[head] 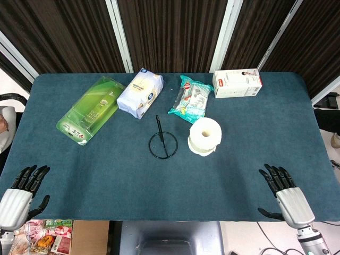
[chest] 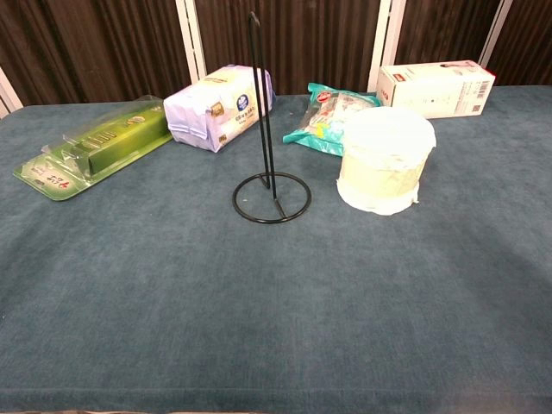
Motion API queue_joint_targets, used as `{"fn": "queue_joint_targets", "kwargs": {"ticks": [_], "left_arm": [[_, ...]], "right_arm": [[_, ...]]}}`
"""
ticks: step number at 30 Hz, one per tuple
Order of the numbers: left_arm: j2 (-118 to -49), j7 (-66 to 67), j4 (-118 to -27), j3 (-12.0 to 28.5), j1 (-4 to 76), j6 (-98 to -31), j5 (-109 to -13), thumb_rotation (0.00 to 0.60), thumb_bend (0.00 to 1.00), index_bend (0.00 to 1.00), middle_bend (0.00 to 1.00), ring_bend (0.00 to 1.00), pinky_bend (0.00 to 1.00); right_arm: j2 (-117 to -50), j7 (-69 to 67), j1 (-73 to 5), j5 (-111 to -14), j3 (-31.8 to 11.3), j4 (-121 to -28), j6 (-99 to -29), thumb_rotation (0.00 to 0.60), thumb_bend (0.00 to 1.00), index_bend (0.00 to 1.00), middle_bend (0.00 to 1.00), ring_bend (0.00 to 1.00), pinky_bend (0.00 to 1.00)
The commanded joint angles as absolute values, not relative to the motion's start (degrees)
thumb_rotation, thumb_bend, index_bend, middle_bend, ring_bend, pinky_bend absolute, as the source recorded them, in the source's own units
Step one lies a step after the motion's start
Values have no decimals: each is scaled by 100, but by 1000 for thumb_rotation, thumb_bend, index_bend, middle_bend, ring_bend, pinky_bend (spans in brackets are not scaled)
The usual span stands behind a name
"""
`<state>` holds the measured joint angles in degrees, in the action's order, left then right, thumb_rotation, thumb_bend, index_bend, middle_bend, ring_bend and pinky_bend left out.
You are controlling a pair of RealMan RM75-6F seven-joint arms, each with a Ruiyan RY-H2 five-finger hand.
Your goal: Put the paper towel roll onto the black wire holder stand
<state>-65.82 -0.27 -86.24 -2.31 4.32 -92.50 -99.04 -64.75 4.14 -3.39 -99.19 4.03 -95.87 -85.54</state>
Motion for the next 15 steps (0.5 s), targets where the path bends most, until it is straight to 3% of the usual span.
{"fn": "queue_joint_targets", "kwargs": {"ticks": [1,8,15], "left_arm": [[-6588,-35,-8617,-228,443,-9238,-9905,600,440,0,102,55,109],[-6586,-72,-8611,-221,483,-9145,-9857,600,440,0,102,54,108],[-6601,-34,-8612,-176,492,-9095,-9747,600,439,0,102,54,109]], "right_arm": [[-6566,267,-404,-9953,323,-9466,-8590,600,211,0,0,0,0],[-7194,-1168,-1044,-9690,-325,-8702,-8384,600,196,0,0,0,0],[-7657,-1929,-2153,-8791,-988,-7997,-6862,600,173,0,0,0,0]]}}
